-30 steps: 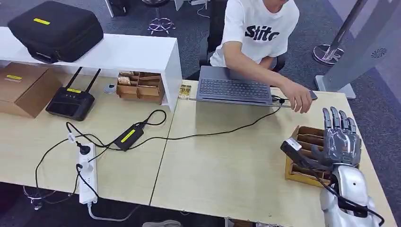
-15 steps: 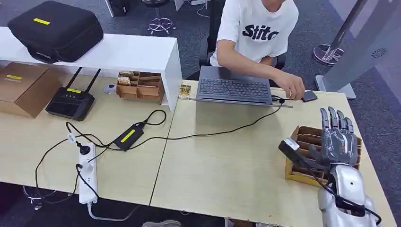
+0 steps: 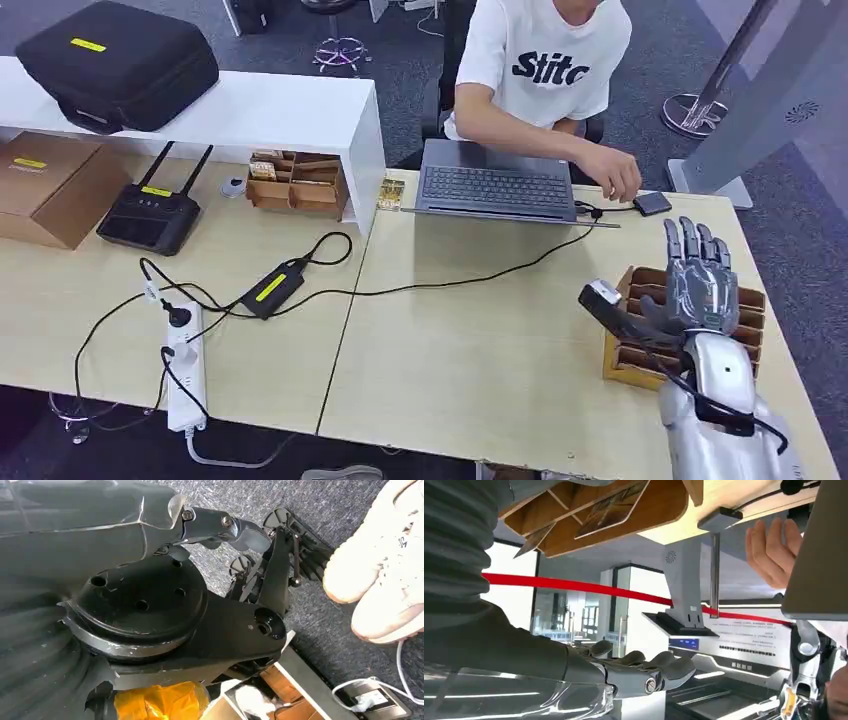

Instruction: Pass the card to the sensor for recognition and then transmit it.

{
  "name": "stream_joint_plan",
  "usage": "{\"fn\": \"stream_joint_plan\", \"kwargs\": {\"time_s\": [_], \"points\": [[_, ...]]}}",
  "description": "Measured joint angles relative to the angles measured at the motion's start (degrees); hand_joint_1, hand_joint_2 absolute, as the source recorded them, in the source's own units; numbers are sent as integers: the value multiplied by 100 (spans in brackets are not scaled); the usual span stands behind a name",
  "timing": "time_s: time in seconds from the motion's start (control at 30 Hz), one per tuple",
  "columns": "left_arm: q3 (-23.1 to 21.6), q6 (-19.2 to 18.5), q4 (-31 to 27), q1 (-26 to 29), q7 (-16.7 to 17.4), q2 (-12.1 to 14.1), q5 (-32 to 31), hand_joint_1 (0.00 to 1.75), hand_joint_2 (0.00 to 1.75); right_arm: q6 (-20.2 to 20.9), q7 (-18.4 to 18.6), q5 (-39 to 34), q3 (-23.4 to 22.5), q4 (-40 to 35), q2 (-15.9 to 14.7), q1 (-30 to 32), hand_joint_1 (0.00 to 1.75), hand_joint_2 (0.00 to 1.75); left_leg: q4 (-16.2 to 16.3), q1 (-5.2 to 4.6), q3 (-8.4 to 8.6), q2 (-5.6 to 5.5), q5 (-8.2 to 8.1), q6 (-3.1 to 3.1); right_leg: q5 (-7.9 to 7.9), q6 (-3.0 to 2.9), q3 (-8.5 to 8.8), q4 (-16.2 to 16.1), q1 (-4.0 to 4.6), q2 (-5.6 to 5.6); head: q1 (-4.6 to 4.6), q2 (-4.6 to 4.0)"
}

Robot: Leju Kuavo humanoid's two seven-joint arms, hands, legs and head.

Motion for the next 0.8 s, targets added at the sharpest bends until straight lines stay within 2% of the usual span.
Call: {"fn": "stream_joint_plan", "kwargs": {"time_s": [0.57, 0.8], "points": [[-2, 11, 0, -3, 4, 7, 15, 0, 175, -59, 153, 240, -2, 346, 28, -163, 0, 175, 0, 0, 1, 1, 0, 0, 0, 0, -1, 0, 0, 1, 2, 0], [-2, 17, 0, -6, 13, 11, 15, 0, 175, -63, 197, 256, -201, 496, 28, -247, 0, 175, 0, 0, 1, 1, 0, 0, 0, 0, -1, 0, 0, 1, 0, 0]]}}
